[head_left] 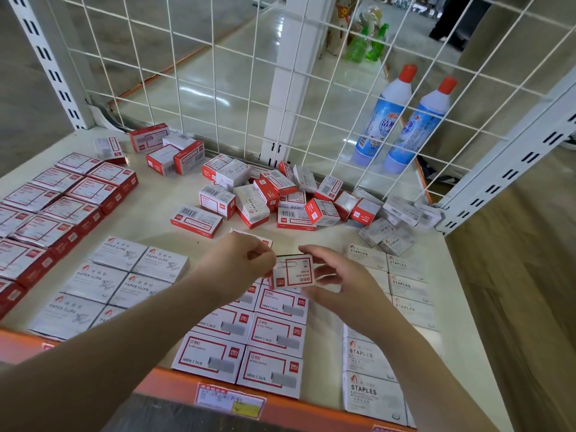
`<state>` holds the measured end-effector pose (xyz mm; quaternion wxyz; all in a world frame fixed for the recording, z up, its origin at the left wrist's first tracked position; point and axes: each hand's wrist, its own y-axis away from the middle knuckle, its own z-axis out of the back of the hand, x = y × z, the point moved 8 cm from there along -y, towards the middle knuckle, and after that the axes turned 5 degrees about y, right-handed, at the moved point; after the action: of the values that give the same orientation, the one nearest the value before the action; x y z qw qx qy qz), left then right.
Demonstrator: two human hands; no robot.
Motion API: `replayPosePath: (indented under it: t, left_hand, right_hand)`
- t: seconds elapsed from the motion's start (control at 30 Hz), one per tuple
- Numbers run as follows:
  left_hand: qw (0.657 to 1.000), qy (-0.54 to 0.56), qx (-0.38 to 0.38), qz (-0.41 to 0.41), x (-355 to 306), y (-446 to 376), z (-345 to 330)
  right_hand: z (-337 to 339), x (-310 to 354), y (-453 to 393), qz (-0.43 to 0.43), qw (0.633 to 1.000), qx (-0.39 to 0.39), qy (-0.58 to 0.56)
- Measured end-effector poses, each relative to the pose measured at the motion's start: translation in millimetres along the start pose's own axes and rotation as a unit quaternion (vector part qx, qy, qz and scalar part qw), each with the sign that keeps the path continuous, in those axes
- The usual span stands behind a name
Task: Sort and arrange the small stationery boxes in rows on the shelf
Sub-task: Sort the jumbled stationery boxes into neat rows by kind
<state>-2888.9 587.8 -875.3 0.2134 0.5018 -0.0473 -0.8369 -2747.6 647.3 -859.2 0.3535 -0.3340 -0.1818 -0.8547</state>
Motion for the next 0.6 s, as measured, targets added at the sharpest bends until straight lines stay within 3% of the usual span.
replayPosePath:
  t: [0.47, 0.6]
  left_hand:
    - [0.999, 0.035, -0.039, -0.005, 1, 5, 3]
    - [0.999, 0.035, -0.013, -0.015, -4, 11, -7]
  right_hand:
    - [-5, -15, -1, -0.089, 0.996, -0.001, -0.012]
    - [6, -16, 0, -0.109, 0.986, -0.053, -0.118]
